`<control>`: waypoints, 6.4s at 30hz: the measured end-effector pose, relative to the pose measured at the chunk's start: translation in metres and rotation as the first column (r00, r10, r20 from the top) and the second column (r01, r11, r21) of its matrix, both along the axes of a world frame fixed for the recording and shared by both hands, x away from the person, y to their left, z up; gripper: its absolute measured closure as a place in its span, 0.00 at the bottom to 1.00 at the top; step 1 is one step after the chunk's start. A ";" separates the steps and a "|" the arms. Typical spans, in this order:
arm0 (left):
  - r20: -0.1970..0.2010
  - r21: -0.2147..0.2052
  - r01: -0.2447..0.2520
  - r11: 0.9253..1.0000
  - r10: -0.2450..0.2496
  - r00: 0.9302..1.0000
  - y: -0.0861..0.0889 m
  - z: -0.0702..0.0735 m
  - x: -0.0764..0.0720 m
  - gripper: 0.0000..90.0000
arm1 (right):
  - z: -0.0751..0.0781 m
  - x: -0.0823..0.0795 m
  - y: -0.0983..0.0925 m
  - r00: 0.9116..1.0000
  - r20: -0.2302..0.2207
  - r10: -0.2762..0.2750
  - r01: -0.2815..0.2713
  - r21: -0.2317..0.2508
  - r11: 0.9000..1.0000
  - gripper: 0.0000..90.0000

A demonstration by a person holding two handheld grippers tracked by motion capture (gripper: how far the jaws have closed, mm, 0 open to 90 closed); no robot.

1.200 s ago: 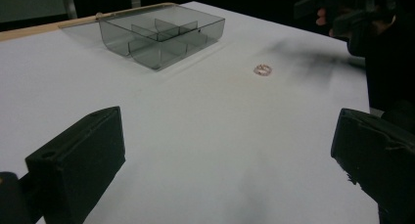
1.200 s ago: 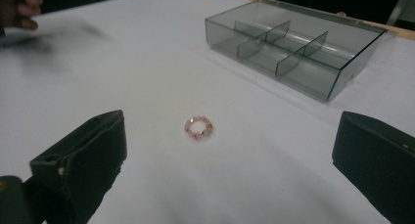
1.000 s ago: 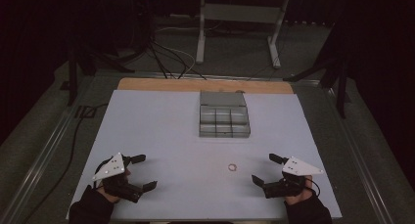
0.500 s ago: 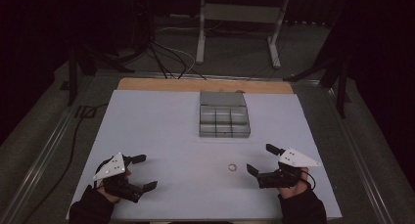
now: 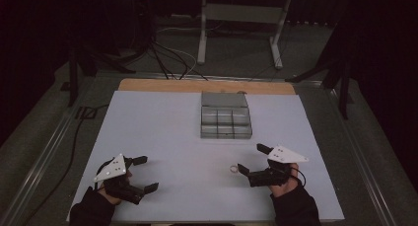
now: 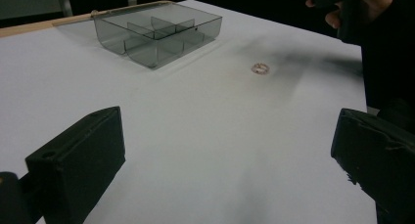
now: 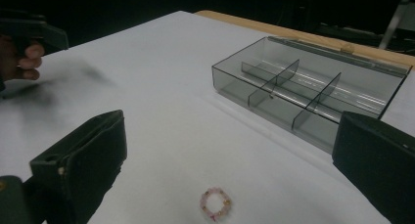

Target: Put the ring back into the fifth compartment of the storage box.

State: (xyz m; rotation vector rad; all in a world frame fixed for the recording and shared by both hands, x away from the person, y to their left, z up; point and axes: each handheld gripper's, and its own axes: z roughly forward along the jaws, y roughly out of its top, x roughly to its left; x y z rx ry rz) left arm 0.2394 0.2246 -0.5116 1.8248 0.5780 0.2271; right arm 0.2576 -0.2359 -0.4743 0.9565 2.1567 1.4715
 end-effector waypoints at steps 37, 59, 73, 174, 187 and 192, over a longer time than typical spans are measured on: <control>0.001 0.016 0.008 1.000 -0.008 1.000 -0.001 0.000 -0.001 0.01 | -0.028 0.013 0.031 0.965 -0.205 -0.164 0.120 -0.214 0.970 0.28; -0.001 0.017 0.011 1.000 -0.011 1.000 -0.001 -0.001 -0.001 0.01 | -0.037 0.023 0.036 0.916 -0.325 -0.236 0.153 -0.260 0.953 0.57; -0.004 0.018 0.014 1.000 -0.013 1.000 -0.002 -0.001 -0.001 0.01 | -0.043 0.026 0.043 0.907 -0.341 -0.247 0.136 -0.318 0.938 0.73; -0.011 0.024 0.013 1.000 -0.013 1.000 -0.003 -0.001 -0.001 0.01 | 0.012 0.041 0.059 0.958 -0.191 -0.215 0.155 -0.288 0.945 0.92; -0.011 0.025 0.013 1.000 -0.013 1.000 -0.003 -0.001 -0.001 0.01 | 0.025 0.057 0.066 0.962 -0.165 -0.217 0.165 -0.281 0.945 0.92; -0.009 0.028 0.013 1.000 -0.013 1.000 -0.003 -0.001 -0.001 0.01 | 0.026 0.064 0.068 0.962 -0.163 -0.220 0.168 -0.284 0.944 0.92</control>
